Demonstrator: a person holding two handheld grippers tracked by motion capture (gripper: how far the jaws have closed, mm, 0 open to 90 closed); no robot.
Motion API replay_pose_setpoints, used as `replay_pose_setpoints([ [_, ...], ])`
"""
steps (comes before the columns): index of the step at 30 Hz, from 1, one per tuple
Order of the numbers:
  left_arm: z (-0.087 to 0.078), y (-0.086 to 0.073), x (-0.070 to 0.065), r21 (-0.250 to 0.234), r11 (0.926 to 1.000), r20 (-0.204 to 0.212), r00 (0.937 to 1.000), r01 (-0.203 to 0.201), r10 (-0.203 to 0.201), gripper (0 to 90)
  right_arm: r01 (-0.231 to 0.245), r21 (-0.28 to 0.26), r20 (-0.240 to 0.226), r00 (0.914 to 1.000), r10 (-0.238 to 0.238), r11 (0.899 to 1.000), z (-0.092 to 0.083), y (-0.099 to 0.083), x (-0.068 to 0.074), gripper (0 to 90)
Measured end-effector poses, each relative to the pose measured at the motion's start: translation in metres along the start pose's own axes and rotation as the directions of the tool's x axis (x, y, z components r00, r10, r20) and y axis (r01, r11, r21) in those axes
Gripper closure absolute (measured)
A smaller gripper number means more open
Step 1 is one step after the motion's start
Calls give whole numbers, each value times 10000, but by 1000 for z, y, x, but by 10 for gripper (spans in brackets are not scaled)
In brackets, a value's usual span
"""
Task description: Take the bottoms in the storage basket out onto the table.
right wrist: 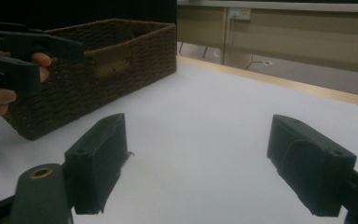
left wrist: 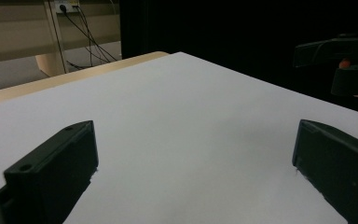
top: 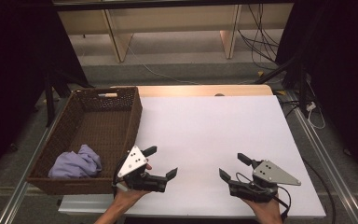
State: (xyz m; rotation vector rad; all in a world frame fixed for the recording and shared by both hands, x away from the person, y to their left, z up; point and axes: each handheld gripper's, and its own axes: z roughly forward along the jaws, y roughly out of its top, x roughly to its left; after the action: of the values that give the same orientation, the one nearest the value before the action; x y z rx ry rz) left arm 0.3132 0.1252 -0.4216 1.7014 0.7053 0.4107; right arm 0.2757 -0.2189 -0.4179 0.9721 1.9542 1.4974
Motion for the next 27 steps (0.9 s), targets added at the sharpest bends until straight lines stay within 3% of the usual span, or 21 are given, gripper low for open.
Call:
replay_pose_setpoints([
  [16, 1, 4, 2, -132, 9997, 142, 9997, 202, -200, 0, 21, -36, -28, 10000, -21, 10000, -1, 1, 0, 211],
  [27, -4, 13, 11, -207, 9990, 93, 9991, 406, -404, 0, 26, -7, 24, 10000, -26, 10000, -2, 1, -1, 212],
])
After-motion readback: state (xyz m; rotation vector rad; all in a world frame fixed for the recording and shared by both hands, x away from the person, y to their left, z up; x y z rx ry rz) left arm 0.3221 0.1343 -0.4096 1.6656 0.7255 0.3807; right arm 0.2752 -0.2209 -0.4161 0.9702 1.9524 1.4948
